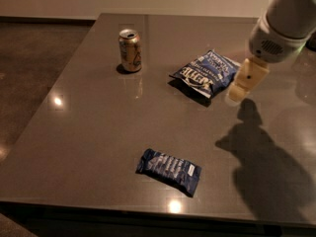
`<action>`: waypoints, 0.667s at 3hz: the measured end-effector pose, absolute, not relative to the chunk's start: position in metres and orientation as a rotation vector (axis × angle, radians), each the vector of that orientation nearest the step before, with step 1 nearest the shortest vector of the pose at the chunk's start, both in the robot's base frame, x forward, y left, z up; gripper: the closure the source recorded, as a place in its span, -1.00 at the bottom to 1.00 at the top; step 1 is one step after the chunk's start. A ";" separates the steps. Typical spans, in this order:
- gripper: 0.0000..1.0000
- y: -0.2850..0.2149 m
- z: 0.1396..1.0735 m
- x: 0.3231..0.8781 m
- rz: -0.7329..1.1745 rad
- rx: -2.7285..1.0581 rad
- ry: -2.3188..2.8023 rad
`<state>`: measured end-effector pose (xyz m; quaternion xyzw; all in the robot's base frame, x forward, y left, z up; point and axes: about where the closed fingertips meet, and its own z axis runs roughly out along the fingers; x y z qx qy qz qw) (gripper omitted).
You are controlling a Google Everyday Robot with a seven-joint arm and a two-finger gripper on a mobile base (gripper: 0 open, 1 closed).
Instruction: Move blue chip bag near rxbar blueberry
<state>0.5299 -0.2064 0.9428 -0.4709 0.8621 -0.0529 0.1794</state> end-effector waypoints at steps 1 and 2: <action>-1.00 -0.197 0.931 0.563 -0.131 -1.164 2.485; -1.00 -0.184 0.917 0.580 -0.110 -1.091 2.512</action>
Offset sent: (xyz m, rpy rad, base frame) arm 0.0691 0.0360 -0.0419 0.1049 -0.0116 -0.2261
